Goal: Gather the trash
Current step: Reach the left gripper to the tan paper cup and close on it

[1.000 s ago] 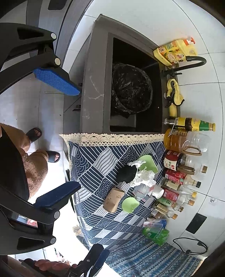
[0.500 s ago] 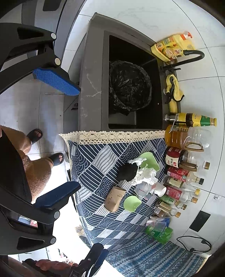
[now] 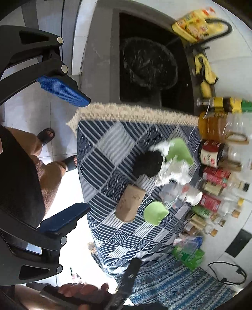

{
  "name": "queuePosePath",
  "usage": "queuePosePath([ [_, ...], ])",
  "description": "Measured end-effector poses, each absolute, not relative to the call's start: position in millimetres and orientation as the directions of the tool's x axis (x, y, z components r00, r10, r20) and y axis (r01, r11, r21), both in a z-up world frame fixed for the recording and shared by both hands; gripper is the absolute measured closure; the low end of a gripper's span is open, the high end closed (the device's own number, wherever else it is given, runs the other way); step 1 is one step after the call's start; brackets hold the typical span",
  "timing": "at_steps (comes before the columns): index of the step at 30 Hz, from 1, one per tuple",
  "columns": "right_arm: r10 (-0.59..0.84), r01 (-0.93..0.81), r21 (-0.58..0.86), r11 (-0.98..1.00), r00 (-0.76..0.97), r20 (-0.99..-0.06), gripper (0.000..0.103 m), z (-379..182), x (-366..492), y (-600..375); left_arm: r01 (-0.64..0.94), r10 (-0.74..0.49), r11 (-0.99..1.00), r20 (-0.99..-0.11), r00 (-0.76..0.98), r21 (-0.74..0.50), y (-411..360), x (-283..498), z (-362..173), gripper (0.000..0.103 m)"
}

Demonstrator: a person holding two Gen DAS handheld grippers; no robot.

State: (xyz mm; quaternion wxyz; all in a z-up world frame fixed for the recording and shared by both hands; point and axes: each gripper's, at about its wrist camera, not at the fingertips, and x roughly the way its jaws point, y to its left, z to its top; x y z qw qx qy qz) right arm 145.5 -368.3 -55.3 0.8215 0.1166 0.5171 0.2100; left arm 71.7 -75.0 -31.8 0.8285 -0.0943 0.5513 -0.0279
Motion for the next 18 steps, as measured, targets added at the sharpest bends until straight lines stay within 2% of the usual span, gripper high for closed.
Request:
queuePosePath([
  [8, 0.473, -0.115, 0.459, 0.881, 0.249, -0.845, 0.014, -117, 224, -391, -0.103, -0.184, 0.969, -0.933, 0.309, -0.225, -118, 124, -64, 0.007],
  [9, 0.484, -0.093, 0.476, 0.875, 0.219, -0.847, 0.022, -127, 233, -393, -0.117, -0.194, 0.965, -0.937, 0.291, -0.236, -121, 129, -70, 0.007],
  [11, 0.512, -0.056, 0.51, 0.858, 0.16, -0.844, 0.029, -144, 250, -396, -0.162, -0.24, 0.944, -0.936, 0.258, -0.286, -126, 141, -82, 0.007],
  [13, 0.553, -0.014, 0.555, 0.831, 0.111, -0.826, 0.029, -159, 266, -397, -0.194, -0.281, 0.924, -0.928, 0.244, -0.33, -128, 148, -89, 0.007],
  [15, 0.568, 0.008, 0.571, 0.821, 0.091, -0.818, 0.038, -165, 276, -397, -0.234, -0.299, 0.906, -0.924, 0.237, -0.353, -131, 157, -93, 0.007],
  [17, 0.594, 0.036, 0.597, 0.801, 0.067, -0.801, 0.041, -174, 289, -396, -0.282, -0.312, 0.885, -0.921, 0.235, -0.372, -131, 165, -96, 0.007],
  [18, 0.601, 0.058, 0.603, 0.795, 0.056, -0.797, 0.05, -179, 295, -396, -0.299, -0.324, 0.872, -0.916, 0.237, -0.387, -131, 168, -98, 0.007],
])
